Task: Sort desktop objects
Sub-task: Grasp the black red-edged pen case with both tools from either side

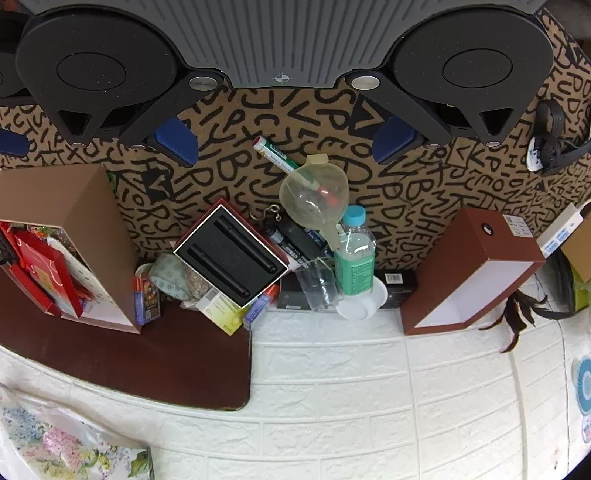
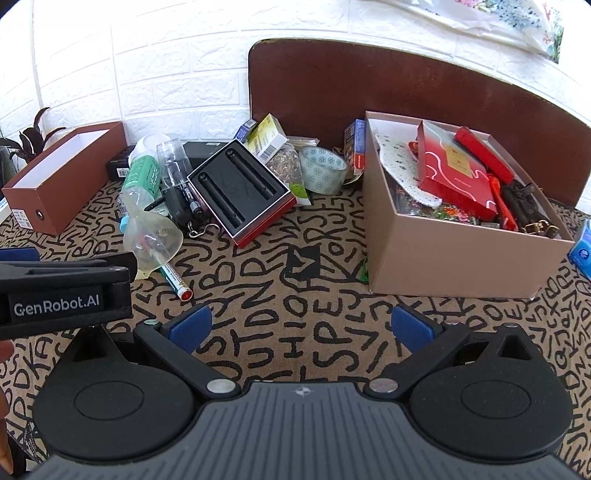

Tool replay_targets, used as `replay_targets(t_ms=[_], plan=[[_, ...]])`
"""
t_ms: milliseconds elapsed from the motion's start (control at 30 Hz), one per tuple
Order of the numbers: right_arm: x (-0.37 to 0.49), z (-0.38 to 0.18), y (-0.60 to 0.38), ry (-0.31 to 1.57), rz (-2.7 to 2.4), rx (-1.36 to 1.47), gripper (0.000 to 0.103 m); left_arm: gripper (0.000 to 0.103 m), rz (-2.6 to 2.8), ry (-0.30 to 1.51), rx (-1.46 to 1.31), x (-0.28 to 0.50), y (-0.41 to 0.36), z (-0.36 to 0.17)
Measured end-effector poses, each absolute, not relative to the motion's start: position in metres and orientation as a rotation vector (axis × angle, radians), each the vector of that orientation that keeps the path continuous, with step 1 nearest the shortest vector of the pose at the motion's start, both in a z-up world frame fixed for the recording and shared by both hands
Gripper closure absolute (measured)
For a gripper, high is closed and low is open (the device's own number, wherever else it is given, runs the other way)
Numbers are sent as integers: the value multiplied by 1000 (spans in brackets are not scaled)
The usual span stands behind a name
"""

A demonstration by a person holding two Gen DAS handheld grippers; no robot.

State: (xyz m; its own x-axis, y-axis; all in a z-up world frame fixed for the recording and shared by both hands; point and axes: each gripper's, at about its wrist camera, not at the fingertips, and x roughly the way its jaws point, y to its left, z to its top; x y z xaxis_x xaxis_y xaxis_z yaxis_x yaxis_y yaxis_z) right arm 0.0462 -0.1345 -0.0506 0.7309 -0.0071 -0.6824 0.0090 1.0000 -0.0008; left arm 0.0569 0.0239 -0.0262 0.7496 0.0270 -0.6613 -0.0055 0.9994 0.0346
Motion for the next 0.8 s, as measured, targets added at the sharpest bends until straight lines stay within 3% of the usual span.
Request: replay_targets(t_ms=[467,733,800], plan=[[86,-71,-123,781,28,-19,0,0,35,778,-6,99,40,-51],[137,-86,-122,673,45,-123,0,1,9,788,-68,145,63,-70],[158,-90,-122,662,53,-135,0,5,-9,790,-91,161,63,-73]])
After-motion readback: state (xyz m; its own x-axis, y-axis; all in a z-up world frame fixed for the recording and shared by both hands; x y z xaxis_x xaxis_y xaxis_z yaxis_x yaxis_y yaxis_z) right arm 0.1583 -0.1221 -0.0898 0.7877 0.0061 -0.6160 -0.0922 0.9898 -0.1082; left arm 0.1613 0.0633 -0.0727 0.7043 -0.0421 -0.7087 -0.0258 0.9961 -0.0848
